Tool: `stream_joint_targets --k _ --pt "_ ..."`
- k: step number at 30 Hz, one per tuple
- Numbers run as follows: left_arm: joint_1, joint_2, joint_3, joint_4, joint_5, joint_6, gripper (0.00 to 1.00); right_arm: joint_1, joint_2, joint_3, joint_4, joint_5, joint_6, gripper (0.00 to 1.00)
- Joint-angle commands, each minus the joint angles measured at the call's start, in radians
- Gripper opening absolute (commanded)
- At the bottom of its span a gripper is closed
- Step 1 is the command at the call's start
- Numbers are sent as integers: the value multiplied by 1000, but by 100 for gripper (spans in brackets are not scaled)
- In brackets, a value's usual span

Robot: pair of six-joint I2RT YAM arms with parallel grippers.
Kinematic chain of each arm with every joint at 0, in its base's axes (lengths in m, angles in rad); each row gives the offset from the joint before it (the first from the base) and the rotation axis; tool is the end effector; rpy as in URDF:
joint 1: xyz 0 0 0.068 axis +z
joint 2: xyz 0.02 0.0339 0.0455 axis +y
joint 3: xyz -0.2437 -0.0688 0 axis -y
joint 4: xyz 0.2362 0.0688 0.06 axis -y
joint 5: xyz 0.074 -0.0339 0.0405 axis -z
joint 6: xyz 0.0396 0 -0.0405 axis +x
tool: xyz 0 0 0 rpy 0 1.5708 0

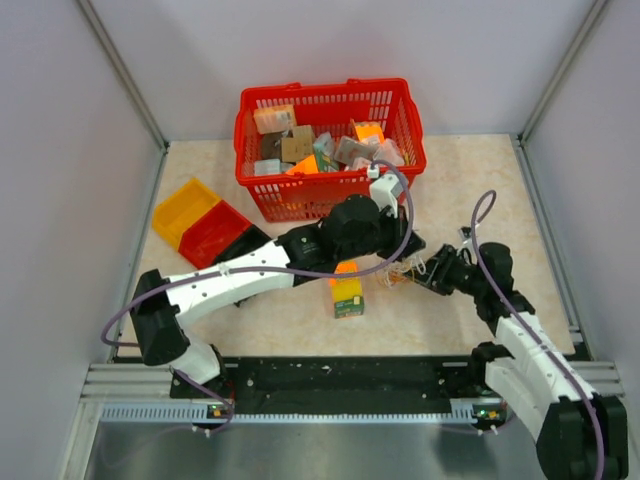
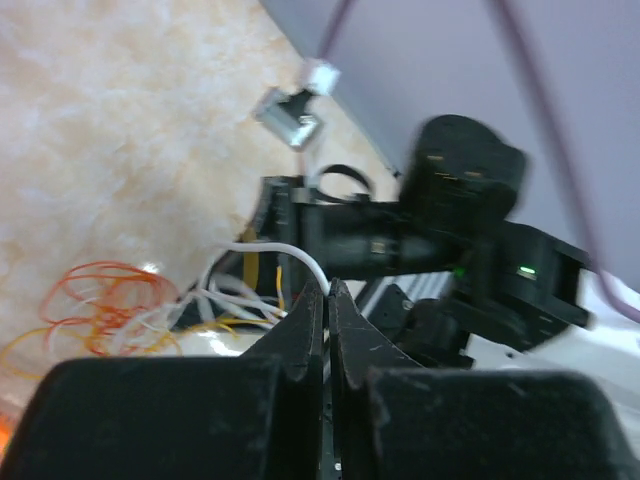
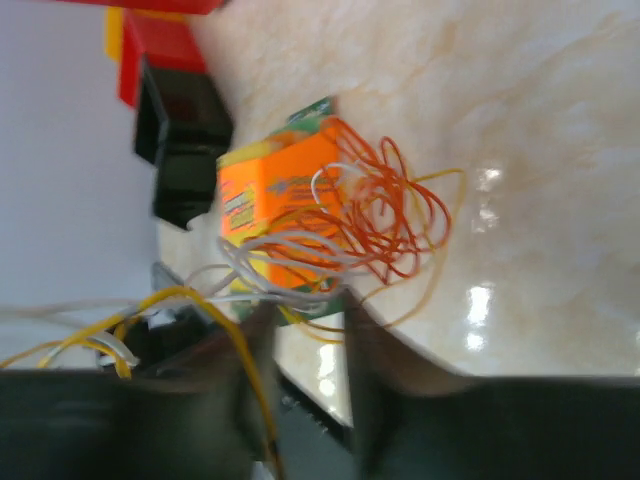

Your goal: Untangle the cables

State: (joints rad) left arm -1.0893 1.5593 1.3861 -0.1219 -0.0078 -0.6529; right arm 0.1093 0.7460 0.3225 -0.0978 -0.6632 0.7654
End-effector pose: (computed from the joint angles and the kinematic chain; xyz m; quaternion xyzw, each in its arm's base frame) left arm 0.1711 -0.3268 0.3425 0.1716 0.7848 -0.4535 0.3859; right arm 0.1686 0.0430 0.1841 0.1093 0.8272 0.4559 0.3098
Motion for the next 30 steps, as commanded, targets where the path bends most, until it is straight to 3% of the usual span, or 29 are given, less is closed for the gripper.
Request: stream_joint_targets --k 1,2,4,7,14,20,24,27,30 --pt "-4 -57 126 13 146 10 0 3 172 10 133 218 86 14" --pt "-6 -65 157 -4 160 19 0 -3 209 21 100 285 94 0" --pt "-6 -85 226 -51 181 56 0 -22 286 46 5 410 113 0" --pt "-7 -117 368 -166 160 119 0 -92 349 53 -55 474 123 0" --pt "-6 -159 586 -257 50 219 0 -148 297 150 -164 609 -20 1" --pt "-3 -123 757 -344 -52 271 0 -145 319 250 -198 538 -167 23" --pt "-1 -148 815 -390 -127 331 0 -142 311 228 -126 322 -248 34" --pt "5 -159 889 -484 -256 396 0 -87 294 214 -98 271 -300 49" --pt "20 -153 977 -597 -381 447 0 -49 303 216 -112 267 -327 49"
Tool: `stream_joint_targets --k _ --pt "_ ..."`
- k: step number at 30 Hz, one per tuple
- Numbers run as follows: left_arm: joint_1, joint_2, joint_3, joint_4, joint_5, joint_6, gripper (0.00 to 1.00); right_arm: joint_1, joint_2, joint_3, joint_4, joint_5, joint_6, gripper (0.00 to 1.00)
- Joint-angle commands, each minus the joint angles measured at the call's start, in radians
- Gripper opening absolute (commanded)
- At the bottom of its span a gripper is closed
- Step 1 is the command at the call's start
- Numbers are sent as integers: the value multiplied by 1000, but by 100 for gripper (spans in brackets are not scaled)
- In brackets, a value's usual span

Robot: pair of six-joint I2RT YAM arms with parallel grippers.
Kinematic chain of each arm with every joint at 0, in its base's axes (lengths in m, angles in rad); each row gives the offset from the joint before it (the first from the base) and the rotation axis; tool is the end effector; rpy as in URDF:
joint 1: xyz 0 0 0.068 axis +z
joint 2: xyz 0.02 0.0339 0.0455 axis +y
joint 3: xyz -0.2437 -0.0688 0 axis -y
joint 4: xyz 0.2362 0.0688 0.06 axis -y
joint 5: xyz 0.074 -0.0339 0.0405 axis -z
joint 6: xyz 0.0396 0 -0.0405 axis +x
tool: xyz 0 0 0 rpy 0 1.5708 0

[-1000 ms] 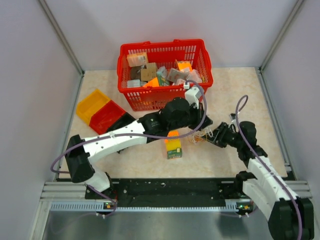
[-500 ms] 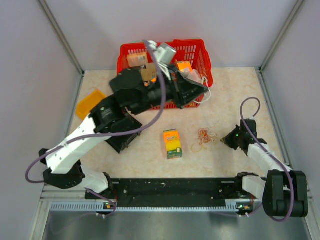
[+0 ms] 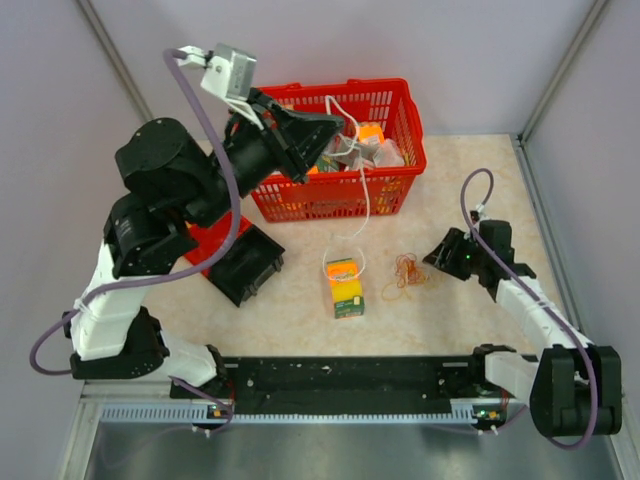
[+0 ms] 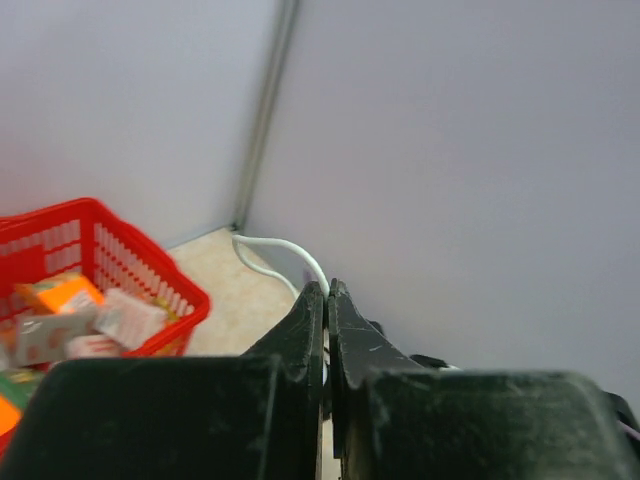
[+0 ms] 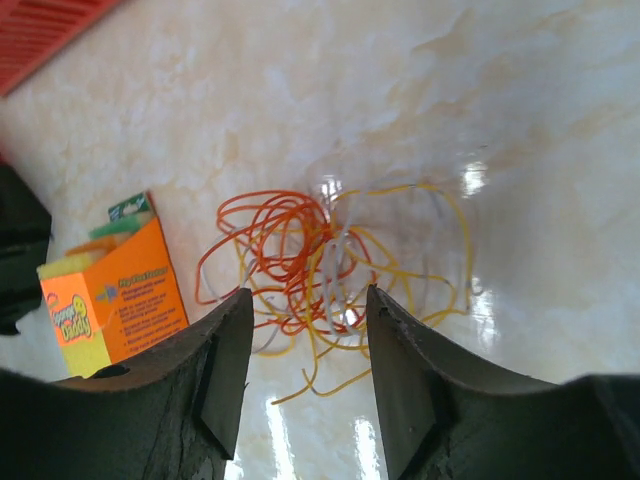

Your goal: Untangle the cables

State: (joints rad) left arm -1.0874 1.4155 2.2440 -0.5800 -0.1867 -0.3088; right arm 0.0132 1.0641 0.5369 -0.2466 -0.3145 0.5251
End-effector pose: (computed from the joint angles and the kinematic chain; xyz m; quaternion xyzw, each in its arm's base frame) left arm 0.1028 -0.1800 0.5967 0.1640 0.5935 -0.4613 0.6388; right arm 0.2157 0.0151 0.1816 0.1717 0.8960 0.2410 0.3311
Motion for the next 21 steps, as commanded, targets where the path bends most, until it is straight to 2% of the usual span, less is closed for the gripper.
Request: stream_joint_targets --k 1,4,7,11,15,21 --pt "30 -12 132 -185 -242 105 0 50 -16 -2 38 -95 -83 49" --pt "172 -30 91 -352 -226 33 0 50 -39 -14 36 -112 -76 49" --pt "314 -76 -73 -432 -137 -35 0 48 -78 -21 32 -113 -77 49" --pt "418 -156 -279 -420 -181 -18 0 50 -104 -14 12 -112 -86 49" --pt "572 -204 -371 -373 -100 -18 0 50 -113 -20 9 -115 -93 49" --pt "623 -256 -535 -319 -91 -73 0 50 -110 -29 3 -115 -91 49"
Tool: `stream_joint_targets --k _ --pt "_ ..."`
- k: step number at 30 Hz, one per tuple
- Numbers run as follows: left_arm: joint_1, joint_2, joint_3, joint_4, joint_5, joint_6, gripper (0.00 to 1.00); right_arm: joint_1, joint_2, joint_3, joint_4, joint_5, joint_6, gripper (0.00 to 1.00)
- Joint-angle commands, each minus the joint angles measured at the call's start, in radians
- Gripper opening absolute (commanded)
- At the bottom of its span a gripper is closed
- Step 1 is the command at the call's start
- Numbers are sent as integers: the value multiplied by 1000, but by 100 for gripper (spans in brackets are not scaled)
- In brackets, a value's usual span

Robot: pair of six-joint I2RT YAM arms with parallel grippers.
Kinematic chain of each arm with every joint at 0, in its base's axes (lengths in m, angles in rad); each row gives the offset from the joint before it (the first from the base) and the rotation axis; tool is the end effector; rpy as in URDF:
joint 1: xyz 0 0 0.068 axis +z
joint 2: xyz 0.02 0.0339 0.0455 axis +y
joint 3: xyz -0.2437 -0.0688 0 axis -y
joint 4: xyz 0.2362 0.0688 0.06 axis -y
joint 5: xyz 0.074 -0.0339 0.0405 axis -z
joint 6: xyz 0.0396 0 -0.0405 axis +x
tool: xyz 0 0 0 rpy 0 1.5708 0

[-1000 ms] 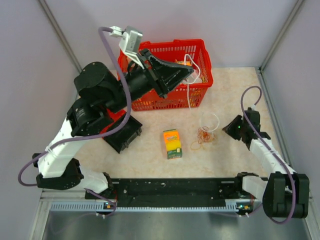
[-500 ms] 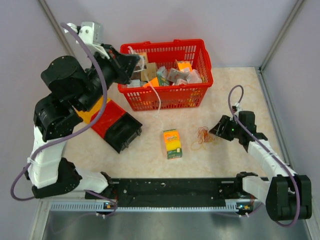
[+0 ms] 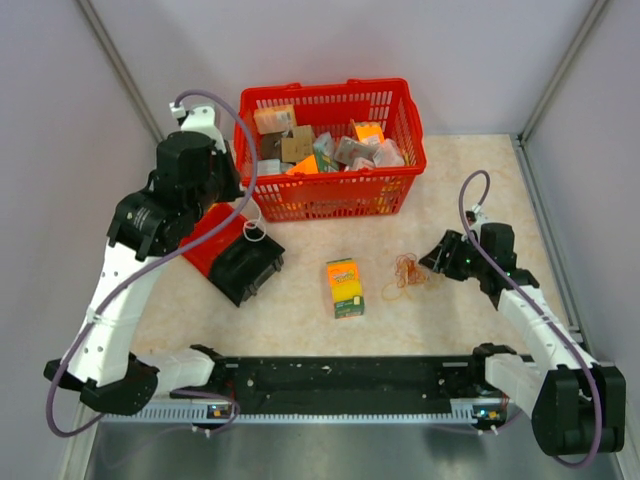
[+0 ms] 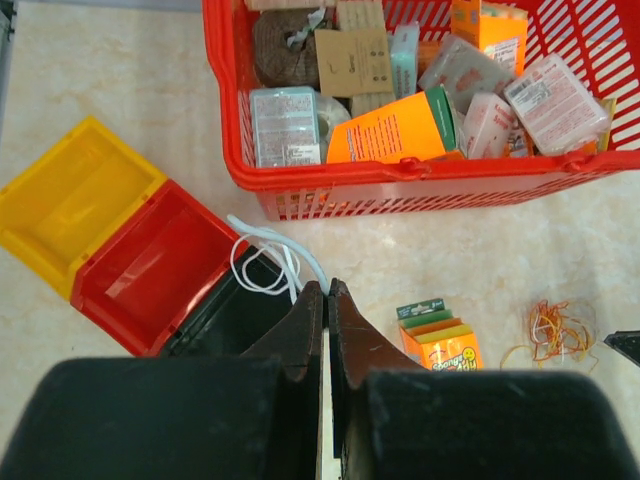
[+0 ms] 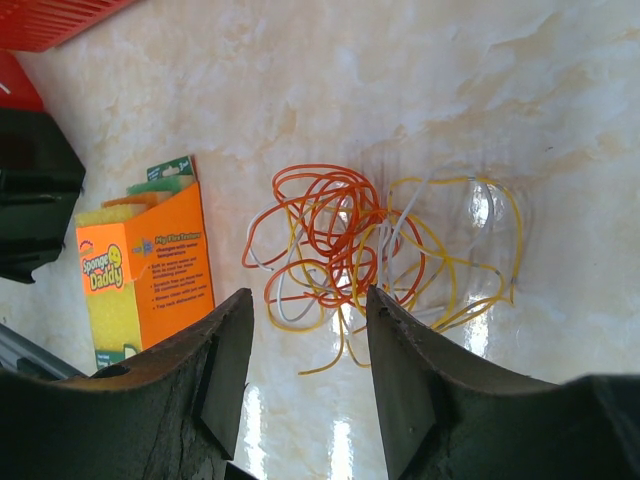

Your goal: Untangle the cables

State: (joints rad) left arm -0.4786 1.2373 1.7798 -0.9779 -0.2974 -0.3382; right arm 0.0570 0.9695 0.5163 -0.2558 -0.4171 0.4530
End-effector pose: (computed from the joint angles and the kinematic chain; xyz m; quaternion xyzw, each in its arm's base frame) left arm 0.1944 -0.0878 0.4699 -0.0210 0.8374 -0.0965 0.5376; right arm 0.2032 0.0277 0.1932 0.0901 0.8885 0.2851 0.3480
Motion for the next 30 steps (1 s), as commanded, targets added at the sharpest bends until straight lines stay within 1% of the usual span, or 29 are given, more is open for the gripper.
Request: stream_joint_targets --k 1,3,6,9,12,15,20,26,30 --pt "18 -88 -95 85 14 -53 0 6 -18 -10 12 -15 -19 49" --pt "20 -111 -140 93 1 -73 0 6 -15 -10 12 -17 -19 49" --pt "21 -151 -158 85 -12 -99 0 4 -12 -9 12 -20 -23 49" --pt "20 -219 -145 136 50 -85 0 6 -9 -9 10 -22 -25 49" --pt "21 -252 -96 191 113 -64 0 6 -5 -12 13 -23 -24 49" --pt "20 -248 -45 209 132 -55 0 6 -3 -13 16 -25 -22 49" --pt "21 -220 6 211 107 -30 0 4 -15 -19 9 -31 -23 49" --pt "20 -222 -45 240 95 -39 0 6 -41 -30 -3 -28 -28 49" --pt "21 -219 -88 229 77 -44 0 6 -41 -32 -7 -31 -30 49"
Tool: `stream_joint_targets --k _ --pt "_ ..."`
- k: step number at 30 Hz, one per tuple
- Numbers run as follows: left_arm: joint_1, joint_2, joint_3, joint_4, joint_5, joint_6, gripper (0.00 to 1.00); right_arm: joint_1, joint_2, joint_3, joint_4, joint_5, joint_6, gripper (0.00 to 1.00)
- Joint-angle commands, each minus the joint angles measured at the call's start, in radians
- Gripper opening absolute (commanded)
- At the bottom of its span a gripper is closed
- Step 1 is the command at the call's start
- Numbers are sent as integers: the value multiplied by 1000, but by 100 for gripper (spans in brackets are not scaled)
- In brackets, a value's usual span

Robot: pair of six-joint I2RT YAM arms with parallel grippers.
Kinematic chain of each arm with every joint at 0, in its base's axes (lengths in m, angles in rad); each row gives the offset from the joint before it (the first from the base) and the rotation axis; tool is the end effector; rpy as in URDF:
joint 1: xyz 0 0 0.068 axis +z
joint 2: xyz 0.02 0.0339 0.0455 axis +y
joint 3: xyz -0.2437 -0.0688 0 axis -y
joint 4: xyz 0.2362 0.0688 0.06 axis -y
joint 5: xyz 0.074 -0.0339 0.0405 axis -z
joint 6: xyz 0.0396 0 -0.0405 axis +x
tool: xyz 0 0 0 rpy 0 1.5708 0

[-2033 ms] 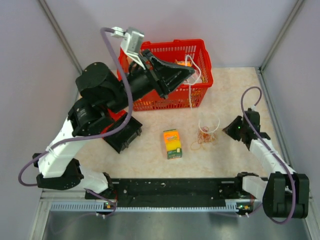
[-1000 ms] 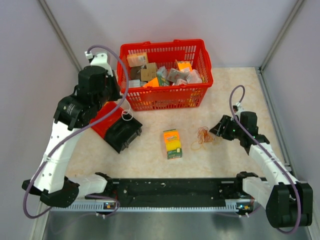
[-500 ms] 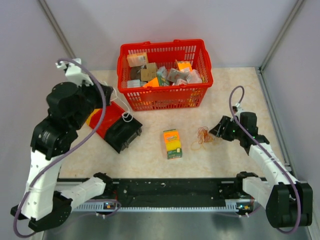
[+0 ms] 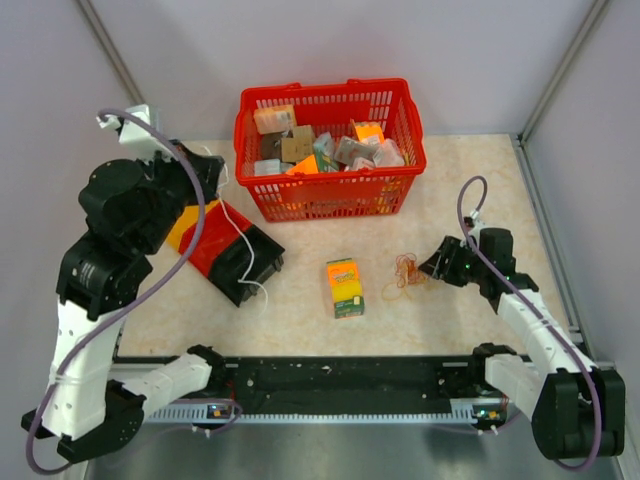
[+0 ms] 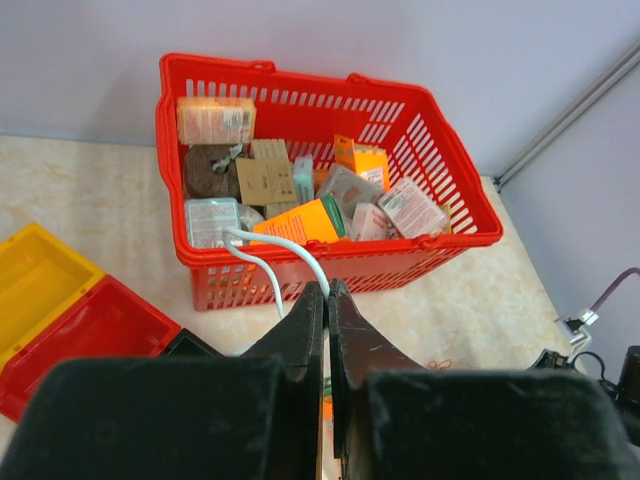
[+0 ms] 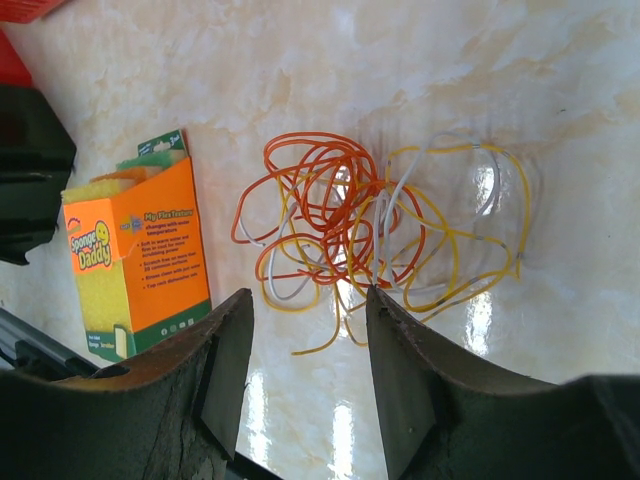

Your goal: Untangle the cables

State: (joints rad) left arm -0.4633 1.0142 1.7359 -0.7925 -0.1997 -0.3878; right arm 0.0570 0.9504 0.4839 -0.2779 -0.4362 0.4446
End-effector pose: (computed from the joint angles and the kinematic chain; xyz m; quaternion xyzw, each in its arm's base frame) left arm 0.1301 -0.0562 0.5135 -0.0404 0.7301 -0.2136 0.6479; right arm 0.1958 0.0279 0.1847 0.0869 0.8941 0.2893 0.3306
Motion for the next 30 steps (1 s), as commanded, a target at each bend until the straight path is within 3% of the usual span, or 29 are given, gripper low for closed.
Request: stream_joint_targets --k 1,5,22,30 --pt "6 -3 -73 55 -27 6 0 4 -25 1 14 -13 -21 49" --pt "8 -20 -115 70 -63 7 0 6 -33 -1 11 -15 -23 49" --pt "6 24 112 16 -9 30 0 6 -19 -4 11 -9 -24 49" --pt "6 33 100 36 -38 50 0 6 -21 -7 13 -13 -23 49"
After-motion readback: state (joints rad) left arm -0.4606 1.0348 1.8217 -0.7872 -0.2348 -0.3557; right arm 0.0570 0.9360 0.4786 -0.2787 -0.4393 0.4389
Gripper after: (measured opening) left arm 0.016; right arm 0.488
